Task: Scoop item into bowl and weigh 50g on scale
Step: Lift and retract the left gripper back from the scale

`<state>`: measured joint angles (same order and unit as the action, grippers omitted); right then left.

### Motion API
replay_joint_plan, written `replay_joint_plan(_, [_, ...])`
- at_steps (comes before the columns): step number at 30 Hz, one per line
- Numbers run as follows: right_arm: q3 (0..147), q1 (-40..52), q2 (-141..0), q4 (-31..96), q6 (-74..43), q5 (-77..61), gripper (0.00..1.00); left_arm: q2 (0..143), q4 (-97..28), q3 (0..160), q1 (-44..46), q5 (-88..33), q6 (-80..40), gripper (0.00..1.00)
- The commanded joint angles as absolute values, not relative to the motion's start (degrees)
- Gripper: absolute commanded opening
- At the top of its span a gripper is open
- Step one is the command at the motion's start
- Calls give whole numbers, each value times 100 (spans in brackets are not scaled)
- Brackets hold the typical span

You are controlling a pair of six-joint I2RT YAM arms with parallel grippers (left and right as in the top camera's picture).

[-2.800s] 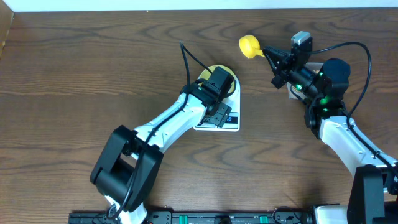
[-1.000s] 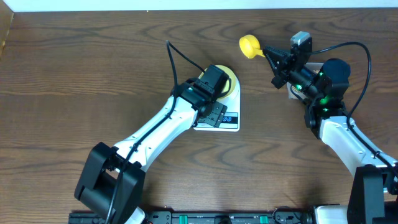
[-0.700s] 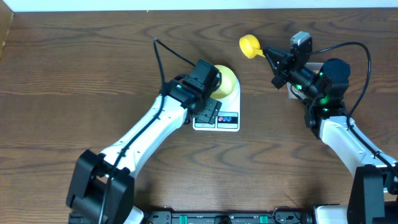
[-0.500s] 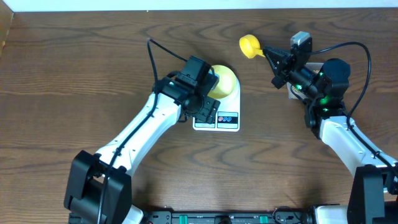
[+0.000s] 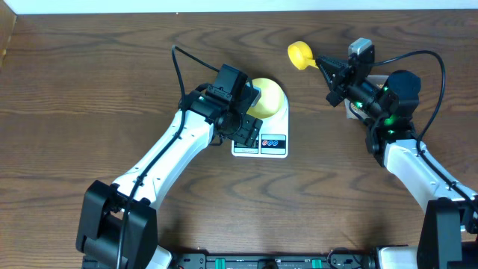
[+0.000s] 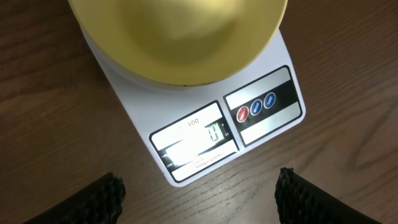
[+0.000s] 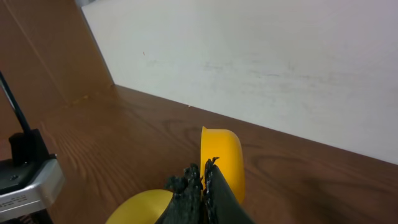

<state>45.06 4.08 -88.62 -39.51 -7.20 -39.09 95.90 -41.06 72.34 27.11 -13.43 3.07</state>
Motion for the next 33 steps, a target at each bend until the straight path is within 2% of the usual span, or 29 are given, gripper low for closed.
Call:
replay_joint_plan(1, [4617, 368, -8873, -3964, -545, -3889, 1, 9520, -4112, 7190, 2696, -1393, 386, 80])
replay_joint_plan(16, [4617, 368, -8873, -3970, -548, -3894, 1, 9124, -4178, 7188, 2652, -1446, 1299, 80])
replay_joint_plan(21, [4617, 368, -8873, -3966, -548, -3896, 1, 8783, -4248, 7177, 2340, -1634, 1756, 80])
replay_joint_plan(28, [4617, 368, -8873, -3966, -550, -3896, 1, 8613, -4410, 7142, 1796, -2561, 2545, 80])
replay_joint_plan(33, [4617, 368, -8873, -3968, -550, -3894, 1, 8613, -4399, 7019, 1619, -2593, 2683, 80])
